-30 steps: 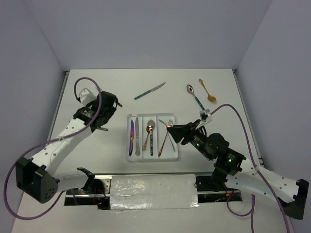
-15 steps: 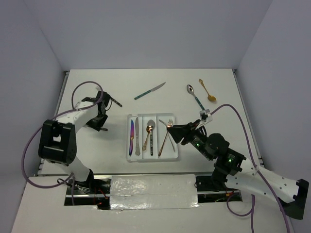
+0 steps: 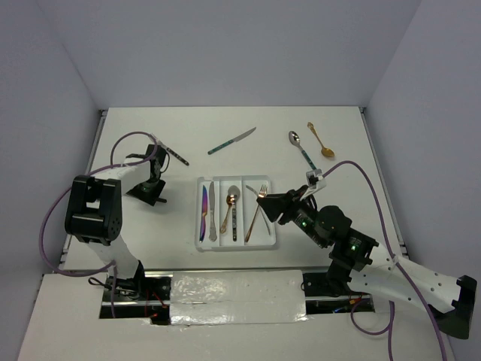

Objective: Sort the eating utensils into containers

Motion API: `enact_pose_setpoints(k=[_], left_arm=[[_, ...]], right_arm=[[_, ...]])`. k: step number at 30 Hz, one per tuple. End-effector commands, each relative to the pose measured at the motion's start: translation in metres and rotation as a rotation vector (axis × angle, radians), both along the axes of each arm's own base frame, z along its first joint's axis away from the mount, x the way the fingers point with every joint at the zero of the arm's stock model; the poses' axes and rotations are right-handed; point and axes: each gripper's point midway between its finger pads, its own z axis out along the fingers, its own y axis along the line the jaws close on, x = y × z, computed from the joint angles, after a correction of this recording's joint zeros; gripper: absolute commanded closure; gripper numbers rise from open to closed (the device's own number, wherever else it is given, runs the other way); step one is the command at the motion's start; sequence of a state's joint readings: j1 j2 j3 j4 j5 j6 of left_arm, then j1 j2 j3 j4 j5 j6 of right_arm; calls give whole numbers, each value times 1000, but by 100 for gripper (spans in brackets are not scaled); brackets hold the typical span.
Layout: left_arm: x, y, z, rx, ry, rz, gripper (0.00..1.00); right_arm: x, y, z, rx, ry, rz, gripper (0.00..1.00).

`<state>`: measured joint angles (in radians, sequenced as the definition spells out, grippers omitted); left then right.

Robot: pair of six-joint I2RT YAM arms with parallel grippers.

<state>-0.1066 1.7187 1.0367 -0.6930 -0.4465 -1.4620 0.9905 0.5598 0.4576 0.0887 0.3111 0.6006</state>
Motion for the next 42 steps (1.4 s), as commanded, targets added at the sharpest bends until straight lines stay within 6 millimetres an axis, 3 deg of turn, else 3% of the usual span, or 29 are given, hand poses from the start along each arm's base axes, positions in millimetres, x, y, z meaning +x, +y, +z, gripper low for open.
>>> enact_pose_setpoints(k=[1,4,7,8,10,11,13,16,18,20,22,23,24,26,27,29,30,33,36,42], left_arm=[[-2,2,-13,-15,19,-9,44],[-8,4,-21,-11,46,2,46],[-13,6,-24,-4,48,11,59],[-14,6,-23,-3,44,13,71],[-16,7,-23,1,38,3,84],[-17,7,-19,-1,28,0,96],[-16,5,-18,-6,15,-44,100],[-7,-12,-8,-65,-52,-185,100],[-4,-31,11,-72,-103,-300,100],[6,-36,48,15,-184,-356,100],[12,-67,85,79,-258,-515,100],[13,-74,96,131,-266,-593,100],[8,-100,104,140,-282,-690,100],[1,-121,114,170,-302,-800,100],[0,-143,124,153,-369,-873,100],[-10,-159,120,140,-405,-987,100],[-18,-176,121,94,-447,-1059,100],[-31,-200,137,16,-654,-1194,100],[-44,-204,150,-14,-772,-1266,100],[-61,-223,116,-108,-687,-1372,100]], right_arm=[[2,0,16,31,-37,-8,48],[2,-1,17,33,-40,-11,48],[2,-2,18,36,-42,-14,48],[2,-1,17,34,-42,-12,48],[1,0,17,35,-39,-8,48],[1,0,17,35,-39,-6,48],[1,1,16,33,-36,-3,48],[1,1,16,32,-36,-3,48],[2,1,15,32,-36,-5,48],[2,1,15,30,-36,-8,48],[3,0,16,29,-36,-11,48],[3,1,14,27,-32,-9,48],[3,1,14,28,-35,-9,48],[3,3,13,25,-30,-6,48],[3,3,12,20,-28,-8,48],[4,2,12,18,-26,-14,48],[4,2,12,18,-28,-15,48],[5,2,11,16,-30,-21,48],[7,2,8,4,-24,-26,48],[6,5,9,6,-21,-14,48]])
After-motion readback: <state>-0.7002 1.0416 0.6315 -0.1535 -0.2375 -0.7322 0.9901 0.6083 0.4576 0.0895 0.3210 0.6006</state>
